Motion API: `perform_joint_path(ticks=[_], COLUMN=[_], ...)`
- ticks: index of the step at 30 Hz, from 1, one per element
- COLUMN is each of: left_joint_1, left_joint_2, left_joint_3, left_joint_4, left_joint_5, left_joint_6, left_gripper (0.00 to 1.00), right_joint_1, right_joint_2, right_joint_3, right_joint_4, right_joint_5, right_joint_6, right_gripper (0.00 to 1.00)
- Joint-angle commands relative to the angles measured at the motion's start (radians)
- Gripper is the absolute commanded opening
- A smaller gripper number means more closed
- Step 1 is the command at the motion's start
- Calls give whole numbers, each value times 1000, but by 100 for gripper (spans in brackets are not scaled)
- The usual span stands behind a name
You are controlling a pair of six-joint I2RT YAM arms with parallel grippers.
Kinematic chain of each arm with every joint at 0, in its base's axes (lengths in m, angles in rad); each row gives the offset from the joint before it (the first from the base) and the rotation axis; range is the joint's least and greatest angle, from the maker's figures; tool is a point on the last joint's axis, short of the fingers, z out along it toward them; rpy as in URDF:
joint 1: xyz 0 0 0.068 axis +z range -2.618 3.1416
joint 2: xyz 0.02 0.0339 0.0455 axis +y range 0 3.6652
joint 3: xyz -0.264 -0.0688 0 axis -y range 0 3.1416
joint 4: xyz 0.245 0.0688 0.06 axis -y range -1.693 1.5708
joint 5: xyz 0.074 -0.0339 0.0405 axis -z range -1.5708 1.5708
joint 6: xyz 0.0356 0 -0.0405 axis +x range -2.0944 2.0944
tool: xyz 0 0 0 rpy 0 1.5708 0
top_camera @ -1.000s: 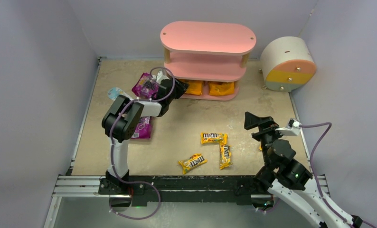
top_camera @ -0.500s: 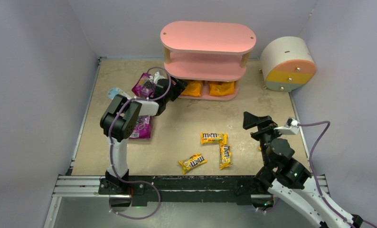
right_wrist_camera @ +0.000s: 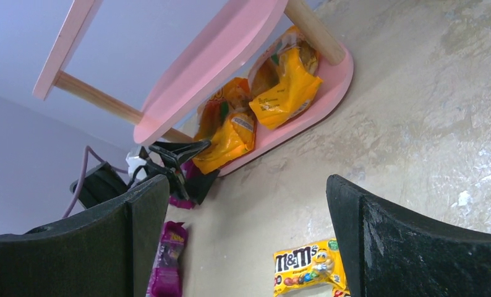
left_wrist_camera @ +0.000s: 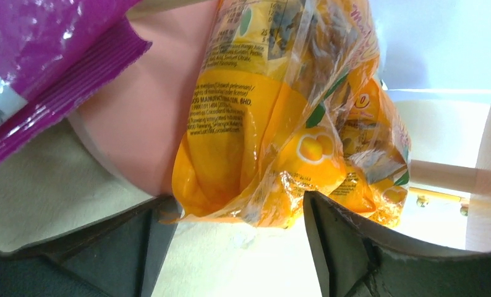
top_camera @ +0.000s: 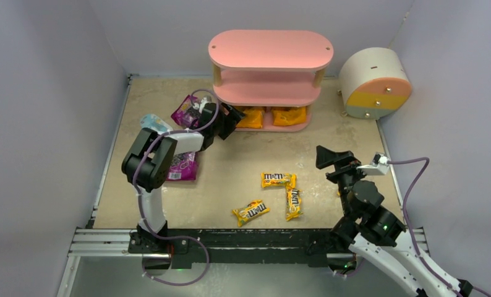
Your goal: Place and organize the candy bags onto the shelf
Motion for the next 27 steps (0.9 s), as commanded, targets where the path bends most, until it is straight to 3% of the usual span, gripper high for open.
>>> perform_joint_path(ticks=[1,12,18,27], left_joint_1=[16,20,22,22], left_joint_2=[-85,-138,-183,-453], left_joint_3=[-8,-68,-136,-253], left_joint_4=[-122,-86,69,35], left_joint_5=[-124,-107,-6,45], left_joint_6=[226,243,275,370], left_gripper=[91,89,88,87], right_joint_1=[2,2,0,2], right_joint_2=[-12,1,7,3], right_joint_3=[24,24,24,28], right_joint_4=[15,25,27,17], right_joint_5=[-11,-28,-39,-47], right_joint_6=[22,23,22,-16], right_gripper=[98,98,98,98])
